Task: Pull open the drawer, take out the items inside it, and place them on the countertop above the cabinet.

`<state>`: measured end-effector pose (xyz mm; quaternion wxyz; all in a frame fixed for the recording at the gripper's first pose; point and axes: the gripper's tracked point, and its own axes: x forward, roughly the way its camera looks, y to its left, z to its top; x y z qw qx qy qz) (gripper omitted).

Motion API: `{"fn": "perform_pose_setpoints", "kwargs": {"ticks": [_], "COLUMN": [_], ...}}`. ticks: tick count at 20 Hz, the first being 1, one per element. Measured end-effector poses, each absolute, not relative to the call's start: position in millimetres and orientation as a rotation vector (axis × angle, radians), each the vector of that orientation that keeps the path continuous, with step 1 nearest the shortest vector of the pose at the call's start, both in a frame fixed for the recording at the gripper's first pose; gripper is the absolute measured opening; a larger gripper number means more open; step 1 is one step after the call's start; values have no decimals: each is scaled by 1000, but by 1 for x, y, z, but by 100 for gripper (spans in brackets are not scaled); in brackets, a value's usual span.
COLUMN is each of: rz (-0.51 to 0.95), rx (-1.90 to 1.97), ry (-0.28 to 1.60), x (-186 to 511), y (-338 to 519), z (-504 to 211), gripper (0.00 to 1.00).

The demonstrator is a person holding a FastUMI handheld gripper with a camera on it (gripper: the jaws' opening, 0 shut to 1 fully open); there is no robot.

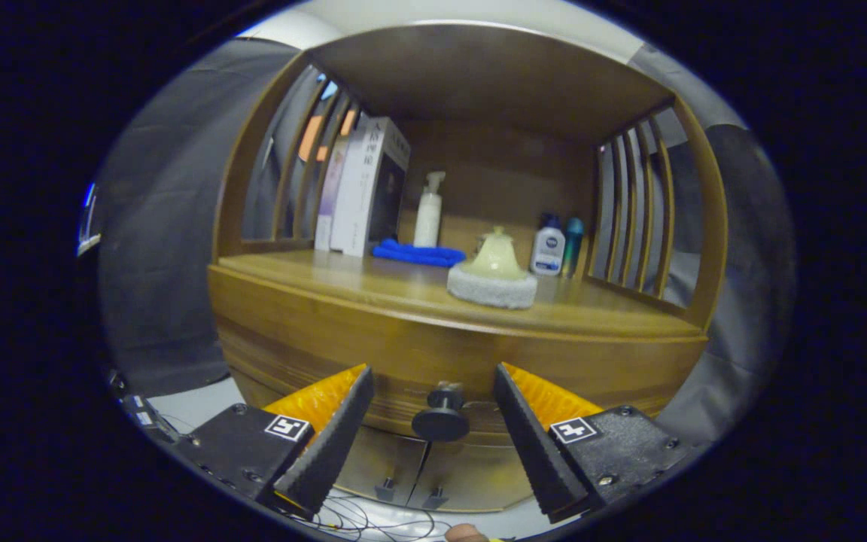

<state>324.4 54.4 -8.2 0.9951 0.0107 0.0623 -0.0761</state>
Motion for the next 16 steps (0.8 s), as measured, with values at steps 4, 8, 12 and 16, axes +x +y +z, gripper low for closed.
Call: {"fn": "perform_pose_setpoints", "kwargs": {"ticks": [4, 8, 12, 16], "rz": [-100, -95, -55, -68], "rx": [57, 35, 12, 59], "ry": [70, 23, -28, -62], "x": [247, 164, 92, 72], "y": [36, 11, 10, 5], "z": [21, 17, 6, 13], "gripper": [100, 100, 100, 100]}}
